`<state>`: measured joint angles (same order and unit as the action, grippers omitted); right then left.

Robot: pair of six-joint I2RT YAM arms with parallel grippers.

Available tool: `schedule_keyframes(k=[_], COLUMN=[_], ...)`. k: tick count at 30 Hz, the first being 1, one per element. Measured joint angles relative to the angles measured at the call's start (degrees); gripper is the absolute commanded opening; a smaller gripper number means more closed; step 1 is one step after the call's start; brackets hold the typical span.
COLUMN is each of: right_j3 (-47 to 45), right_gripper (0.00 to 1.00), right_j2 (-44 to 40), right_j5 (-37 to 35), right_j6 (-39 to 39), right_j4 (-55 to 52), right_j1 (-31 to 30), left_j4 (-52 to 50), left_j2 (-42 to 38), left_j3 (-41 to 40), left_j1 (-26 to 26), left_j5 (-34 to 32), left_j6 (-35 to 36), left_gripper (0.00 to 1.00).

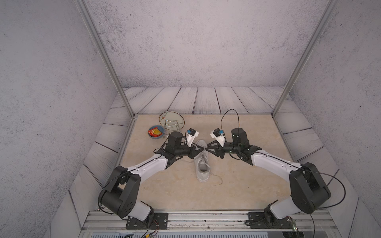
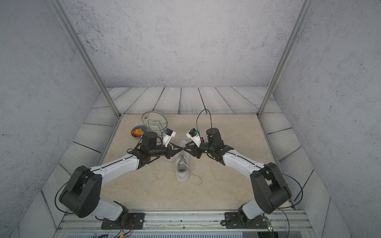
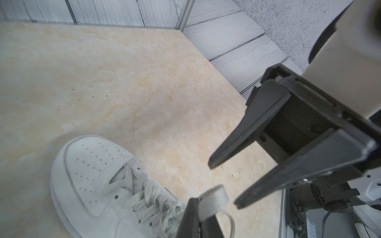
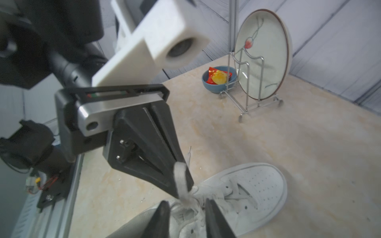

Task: Tie the shoes
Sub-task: Wrap the shoelace around the shoelace, then cross the shoelace with the shoelace.

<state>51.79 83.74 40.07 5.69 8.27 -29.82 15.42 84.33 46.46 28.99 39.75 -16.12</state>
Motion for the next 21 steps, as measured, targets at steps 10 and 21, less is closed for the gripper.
schedule_keyframes(k=[10, 21], right_j3=[-16.9, -26.51], right_gripper=[0.58, 0.69], right_j2=[-14.19, -2.38], right_j5=[-4.66, -1.88], right_j6=[-6.56, -18.84], right_j4=[0.94, 20.65], right_j1=[0.0, 0.0], left_j4=[-0.28, -1.44], left_j2=[-3.45, -3.45], left_j3=[-1.73, -1.73], left_j1=[0.0, 0.0], left_j5=[-1.31, -1.57], left_j6=[0.94, 1.36], left_gripper=[0.05, 0.02])
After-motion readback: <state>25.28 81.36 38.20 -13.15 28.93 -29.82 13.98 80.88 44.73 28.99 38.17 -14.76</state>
